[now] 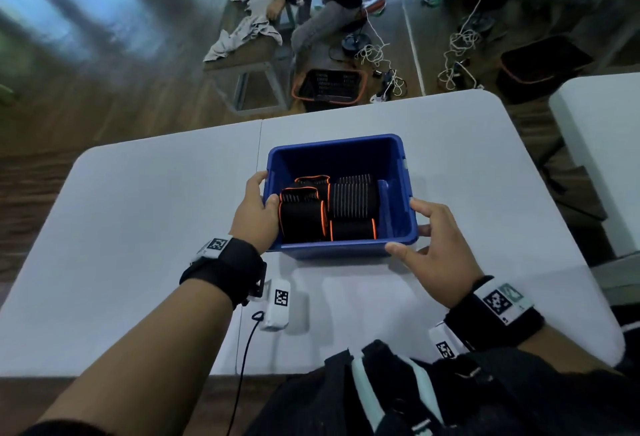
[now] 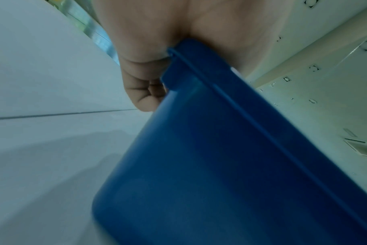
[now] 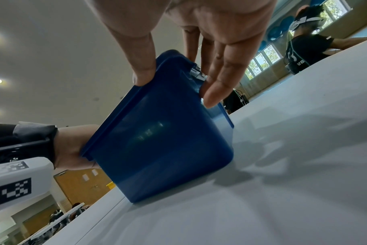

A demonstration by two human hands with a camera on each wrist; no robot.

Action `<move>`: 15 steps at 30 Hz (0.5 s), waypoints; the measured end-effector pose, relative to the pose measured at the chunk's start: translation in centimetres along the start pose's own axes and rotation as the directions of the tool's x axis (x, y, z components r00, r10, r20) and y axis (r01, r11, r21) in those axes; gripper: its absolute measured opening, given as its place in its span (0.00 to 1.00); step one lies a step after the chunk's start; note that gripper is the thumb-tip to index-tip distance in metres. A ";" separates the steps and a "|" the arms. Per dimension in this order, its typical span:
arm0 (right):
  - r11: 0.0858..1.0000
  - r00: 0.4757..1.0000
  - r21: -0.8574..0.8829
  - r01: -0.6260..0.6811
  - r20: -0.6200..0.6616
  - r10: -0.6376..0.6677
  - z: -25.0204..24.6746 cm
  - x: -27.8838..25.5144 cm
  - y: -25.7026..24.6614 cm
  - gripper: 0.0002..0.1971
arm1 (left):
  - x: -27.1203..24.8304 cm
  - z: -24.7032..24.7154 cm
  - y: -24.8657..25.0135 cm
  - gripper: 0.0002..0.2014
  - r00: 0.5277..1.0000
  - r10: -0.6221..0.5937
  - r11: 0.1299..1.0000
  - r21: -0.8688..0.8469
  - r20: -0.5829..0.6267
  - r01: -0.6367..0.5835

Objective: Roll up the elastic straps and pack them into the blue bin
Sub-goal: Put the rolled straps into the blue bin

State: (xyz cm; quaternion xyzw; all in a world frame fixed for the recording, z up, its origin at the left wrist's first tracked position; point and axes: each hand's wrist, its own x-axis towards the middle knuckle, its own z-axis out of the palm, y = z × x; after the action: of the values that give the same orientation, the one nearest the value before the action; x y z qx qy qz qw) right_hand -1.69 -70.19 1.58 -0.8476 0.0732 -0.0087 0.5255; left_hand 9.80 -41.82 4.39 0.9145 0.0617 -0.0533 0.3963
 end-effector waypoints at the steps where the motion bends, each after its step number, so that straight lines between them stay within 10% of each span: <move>1: 1.000 1.000 -0.007 -0.003 -0.005 0.003 0.0 -0.2 -0.1 0.37 | 0.0 0.0 0.0 0.23 1.000 0.006 1.000 0.001 0.009 -0.006; 15: 0.981 0.964 0.003 -0.195 -0.185 0.192 3.1 -7.3 -2.9 0.36 | -0.8 -0.7 -2.4 0.23 0.976 0.127 0.979 -0.182 0.179 -0.094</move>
State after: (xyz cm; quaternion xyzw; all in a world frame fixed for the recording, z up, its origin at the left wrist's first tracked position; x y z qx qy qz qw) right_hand -8.34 -65.18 3.27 -0.8359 0.2040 -0.0354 0.5084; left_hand 8.66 -39.71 3.30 0.8695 -0.0231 -0.1124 0.4805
